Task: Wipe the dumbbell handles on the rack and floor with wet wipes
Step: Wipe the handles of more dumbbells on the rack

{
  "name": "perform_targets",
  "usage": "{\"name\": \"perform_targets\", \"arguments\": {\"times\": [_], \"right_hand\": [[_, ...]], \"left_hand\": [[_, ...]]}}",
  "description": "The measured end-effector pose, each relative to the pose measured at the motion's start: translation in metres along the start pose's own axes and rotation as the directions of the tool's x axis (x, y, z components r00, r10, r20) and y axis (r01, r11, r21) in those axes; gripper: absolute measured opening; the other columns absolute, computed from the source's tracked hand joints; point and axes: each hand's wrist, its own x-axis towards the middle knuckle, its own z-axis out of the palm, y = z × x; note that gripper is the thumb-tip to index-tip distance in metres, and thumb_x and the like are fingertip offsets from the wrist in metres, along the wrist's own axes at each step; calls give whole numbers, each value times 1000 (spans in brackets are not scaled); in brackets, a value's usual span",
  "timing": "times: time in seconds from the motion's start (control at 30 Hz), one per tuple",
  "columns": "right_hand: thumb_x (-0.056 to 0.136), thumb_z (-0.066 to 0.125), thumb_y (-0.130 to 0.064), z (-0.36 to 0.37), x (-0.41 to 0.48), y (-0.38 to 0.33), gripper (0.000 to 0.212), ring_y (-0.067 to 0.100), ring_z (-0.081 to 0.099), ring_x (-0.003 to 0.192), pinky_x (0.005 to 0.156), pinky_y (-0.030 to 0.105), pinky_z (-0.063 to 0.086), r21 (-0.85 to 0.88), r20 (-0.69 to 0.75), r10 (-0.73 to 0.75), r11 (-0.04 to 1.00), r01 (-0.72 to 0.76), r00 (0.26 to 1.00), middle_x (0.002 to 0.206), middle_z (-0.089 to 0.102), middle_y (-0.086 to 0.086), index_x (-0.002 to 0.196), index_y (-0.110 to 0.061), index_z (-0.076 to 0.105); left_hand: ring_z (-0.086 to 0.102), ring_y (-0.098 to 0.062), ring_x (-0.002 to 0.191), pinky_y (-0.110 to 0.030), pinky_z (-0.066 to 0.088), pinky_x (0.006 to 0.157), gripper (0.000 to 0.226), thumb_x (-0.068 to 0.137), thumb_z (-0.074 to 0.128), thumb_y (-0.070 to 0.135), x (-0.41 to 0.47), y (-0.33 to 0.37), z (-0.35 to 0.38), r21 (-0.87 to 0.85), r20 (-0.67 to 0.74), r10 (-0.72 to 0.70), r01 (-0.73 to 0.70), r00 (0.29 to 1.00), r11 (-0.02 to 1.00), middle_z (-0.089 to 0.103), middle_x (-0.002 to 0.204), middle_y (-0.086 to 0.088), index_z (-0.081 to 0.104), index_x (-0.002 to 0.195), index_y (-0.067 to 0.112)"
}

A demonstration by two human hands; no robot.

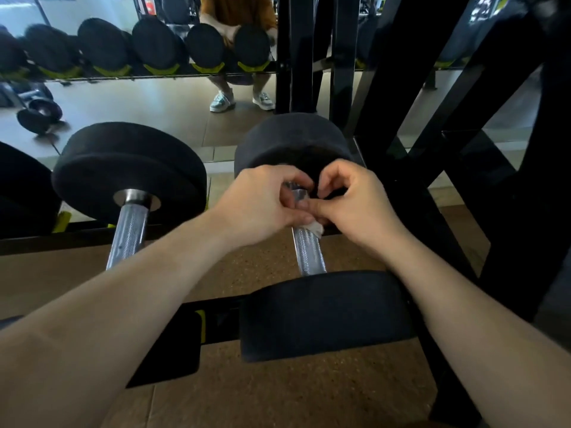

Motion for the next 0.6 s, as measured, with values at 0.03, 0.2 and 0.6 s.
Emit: {"name": "perform_targets", "arguments": {"times": [0.03,0.2,0.6], "right_hand": [[72,84,-15,1,-2,1,17,-4,54,60,58,19,45,-57,-24,-47,997,46,999,72,63,-10,75,-18,67],[76,74,-42,-11,-10,-16,24,2,60,88,79,21,50,-372,314,-120,897,238,942,95,64,-12,93,-26,76],[80,74,-15,-15,-14,-16,9,0,61,73,69,20,49,-327,315,-128,916,234,941,76,63,-16,85,-23,77]], "left_hand": [[59,8,76,-9,47,70,46,75,80,33,0,-2,-1,25,-1,16,-16,1000,1000,65,78,11,61,116,31],[51,-7,90,-27,46,77,35,82,72,28,4,-13,-27,391,-247,343,-231,906,891,57,101,3,64,116,22],[57,-19,95,-43,52,85,45,86,69,15,12,-26,-34,332,-363,305,-183,881,925,57,114,-4,61,129,23]]}}
